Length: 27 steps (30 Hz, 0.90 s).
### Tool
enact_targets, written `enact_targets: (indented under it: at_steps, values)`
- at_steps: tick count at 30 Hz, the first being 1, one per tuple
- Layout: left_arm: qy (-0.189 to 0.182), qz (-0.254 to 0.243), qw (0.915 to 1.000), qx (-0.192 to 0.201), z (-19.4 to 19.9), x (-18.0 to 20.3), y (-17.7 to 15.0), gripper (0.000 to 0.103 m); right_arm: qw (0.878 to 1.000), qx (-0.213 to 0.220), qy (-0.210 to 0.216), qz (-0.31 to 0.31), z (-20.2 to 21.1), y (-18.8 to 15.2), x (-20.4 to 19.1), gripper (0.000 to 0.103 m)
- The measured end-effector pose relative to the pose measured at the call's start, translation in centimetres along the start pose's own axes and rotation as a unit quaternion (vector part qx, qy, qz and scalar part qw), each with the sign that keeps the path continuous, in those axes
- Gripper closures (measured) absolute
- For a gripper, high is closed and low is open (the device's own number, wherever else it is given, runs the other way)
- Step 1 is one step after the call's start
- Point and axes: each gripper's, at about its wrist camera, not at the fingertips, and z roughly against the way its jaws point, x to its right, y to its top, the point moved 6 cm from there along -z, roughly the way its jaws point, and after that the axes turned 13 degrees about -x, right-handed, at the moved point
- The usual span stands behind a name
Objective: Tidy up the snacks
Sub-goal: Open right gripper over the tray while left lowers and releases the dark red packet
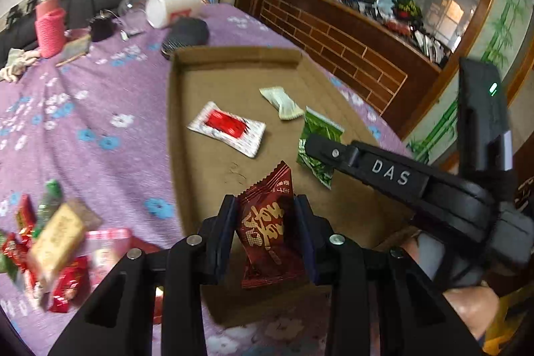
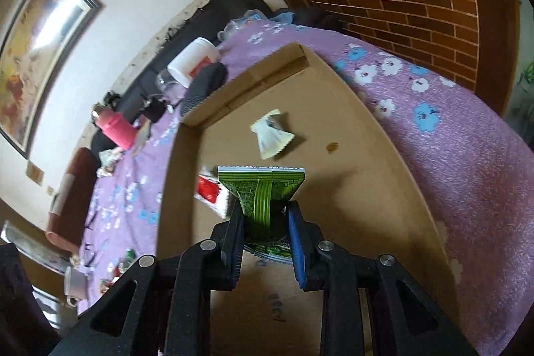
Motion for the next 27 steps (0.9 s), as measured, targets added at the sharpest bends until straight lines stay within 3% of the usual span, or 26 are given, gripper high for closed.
enact_targets:
  at_steps: [6, 18, 22, 27]
  values:
    - [0.013, -0.020, 0.9997, -0.001, -1.3, 0.1, -0.5, 0.069, 0.999, 0.000, -0.040, 0.022, -0.4, -0.4, -0.5, 0.077]
    - [0.014, -0.039, 0.9991, 0.010, -1.8, 0.3, -1.0, 0.068, 0.997, 0.015, -0.070, 0.027, -0.4, -0.2, -0.6, 0.076]
    - [0.014, -0.034, 0.9991, 0.022, -1.2, 0.1, -0.9, 0.056, 0.997, 0.032, -0.071, 0.028, 0.2, -0.2, -0.8, 0.076]
    - [0.018, -0.037, 0.9982, 0.044, -0.4, 0.4, -0.8, 0.054, 0.996, 0.058, -0.065, 0.025, 1.4, 0.1, -0.9, 0.066]
